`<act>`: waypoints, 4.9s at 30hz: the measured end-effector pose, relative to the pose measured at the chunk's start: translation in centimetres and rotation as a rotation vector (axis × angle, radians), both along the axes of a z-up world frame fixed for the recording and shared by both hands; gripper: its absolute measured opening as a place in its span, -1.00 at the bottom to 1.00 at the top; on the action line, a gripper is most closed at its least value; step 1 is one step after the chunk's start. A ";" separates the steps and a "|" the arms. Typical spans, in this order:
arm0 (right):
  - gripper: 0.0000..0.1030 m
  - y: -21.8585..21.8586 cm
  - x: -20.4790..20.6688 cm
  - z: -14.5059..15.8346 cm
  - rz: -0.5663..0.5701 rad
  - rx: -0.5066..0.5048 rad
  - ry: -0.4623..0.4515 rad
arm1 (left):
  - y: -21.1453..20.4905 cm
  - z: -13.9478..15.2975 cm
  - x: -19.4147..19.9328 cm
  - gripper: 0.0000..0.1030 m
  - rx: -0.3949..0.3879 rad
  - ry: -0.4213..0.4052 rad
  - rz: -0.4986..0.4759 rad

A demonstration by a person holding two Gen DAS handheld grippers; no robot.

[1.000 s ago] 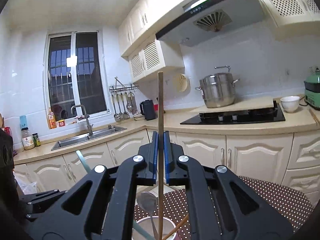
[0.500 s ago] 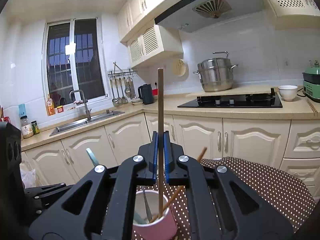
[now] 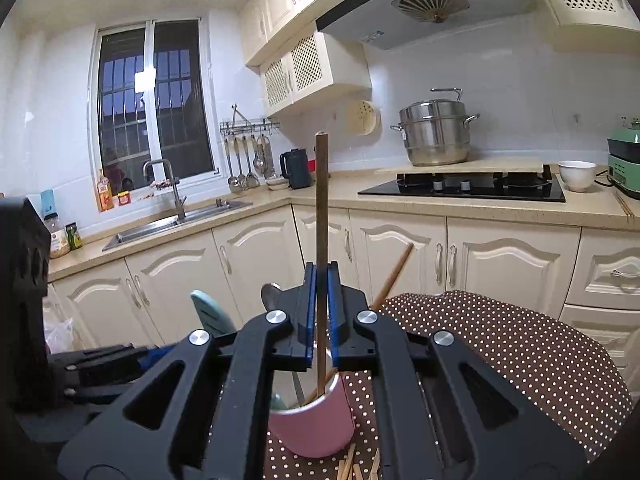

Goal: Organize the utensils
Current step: 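Lower the chopstick into the pink cup with the right tool while the left tool releases the knife, then move both tools down to the pile of loose wooden chopsticks, then grasp a wooden chopstick with the left tool while the right tool grasps another, then lift both chopsticks upright with the left and right tools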

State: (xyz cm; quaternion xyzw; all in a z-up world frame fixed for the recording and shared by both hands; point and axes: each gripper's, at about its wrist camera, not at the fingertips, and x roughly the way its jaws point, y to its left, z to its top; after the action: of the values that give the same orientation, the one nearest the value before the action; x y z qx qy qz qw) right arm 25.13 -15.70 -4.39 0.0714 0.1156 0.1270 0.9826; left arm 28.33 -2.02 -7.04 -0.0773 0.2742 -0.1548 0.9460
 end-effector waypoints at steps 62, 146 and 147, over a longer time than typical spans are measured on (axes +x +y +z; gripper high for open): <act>0.49 -9.5 -10.1 -4.3 -0.082 -0.040 0.365 | -2.9 -5.1 -7.5 0.20 0.123 0.383 -0.172; -0.88 -8.0 -7.2 -3.6 0.166 -0.018 0.524 | 2.0 -4.9 -12.3 -0.90 -0.035 0.259 -0.239; -0.88 -7.9 -7.4 -3.3 0.166 -0.008 0.501 | 2.1 -4.2 -12.7 -0.90 -0.038 0.214 -0.231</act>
State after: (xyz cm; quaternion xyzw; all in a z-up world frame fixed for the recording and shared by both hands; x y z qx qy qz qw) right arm 17.70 -23.61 -7.64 0.0868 0.3615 0.1850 0.9097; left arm 15.62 0.07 -11.25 -0.0794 0.3777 -0.2584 0.8856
